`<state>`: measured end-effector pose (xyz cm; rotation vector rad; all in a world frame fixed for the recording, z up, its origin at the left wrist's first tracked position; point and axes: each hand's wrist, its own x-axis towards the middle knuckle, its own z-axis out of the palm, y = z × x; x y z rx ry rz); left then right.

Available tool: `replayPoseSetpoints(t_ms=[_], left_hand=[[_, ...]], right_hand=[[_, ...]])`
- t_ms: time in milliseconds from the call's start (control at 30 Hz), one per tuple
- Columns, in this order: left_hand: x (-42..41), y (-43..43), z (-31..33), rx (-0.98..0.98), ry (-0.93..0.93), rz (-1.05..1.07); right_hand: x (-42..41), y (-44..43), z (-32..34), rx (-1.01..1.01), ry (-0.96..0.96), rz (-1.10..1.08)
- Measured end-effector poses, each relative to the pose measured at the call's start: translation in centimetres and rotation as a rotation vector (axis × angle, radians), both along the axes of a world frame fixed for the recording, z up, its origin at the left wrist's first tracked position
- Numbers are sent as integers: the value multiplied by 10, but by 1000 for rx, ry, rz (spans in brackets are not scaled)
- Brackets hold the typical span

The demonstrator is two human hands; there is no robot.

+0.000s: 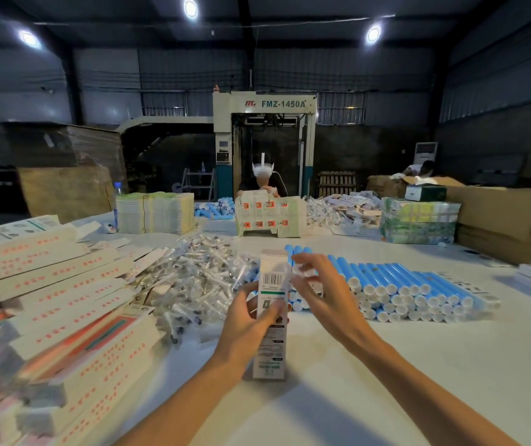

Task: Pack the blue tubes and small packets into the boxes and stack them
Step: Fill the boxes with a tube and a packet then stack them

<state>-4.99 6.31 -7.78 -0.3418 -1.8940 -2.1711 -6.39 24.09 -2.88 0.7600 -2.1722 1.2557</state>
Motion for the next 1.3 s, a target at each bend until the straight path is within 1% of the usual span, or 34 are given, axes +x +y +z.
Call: replayPoseSetpoints(t_ms=[67,167,333,500,667,800,933,1033,1133,1200,1300], left_hand=[[0,0,-1,-7,36,-10],[3,2,1,10,116,-80],[6,9,6,-93,222,-66],[5,27,18,-74,161,-120],[-8,43,29,-200,93,-180],[-15,49,17,-136,60,-158],[-19,41,6,-146,69,-133],[-18,36,1,-102,47,-222],[-15,35,1,-84,47,-201],[-13,36,3,-97,58,-209],[-8,40,6,-134,77,-242]], right_hand=[[7,5,-21,-63,-93,82],[14,3,-38,-116,-107,195],[14,3,-38,-226,-133,206],[2,15,-36,-295,-152,188],[-6,35,-32,-363,-182,180],[-12,42,-37,-346,-233,169],[-15,39,-44,-292,-318,187],[-11,36,-42,-310,-339,193],[-6,34,-37,-307,-333,201],[-4,34,-32,-366,-308,175],[-5,36,-21,-491,-320,131]])
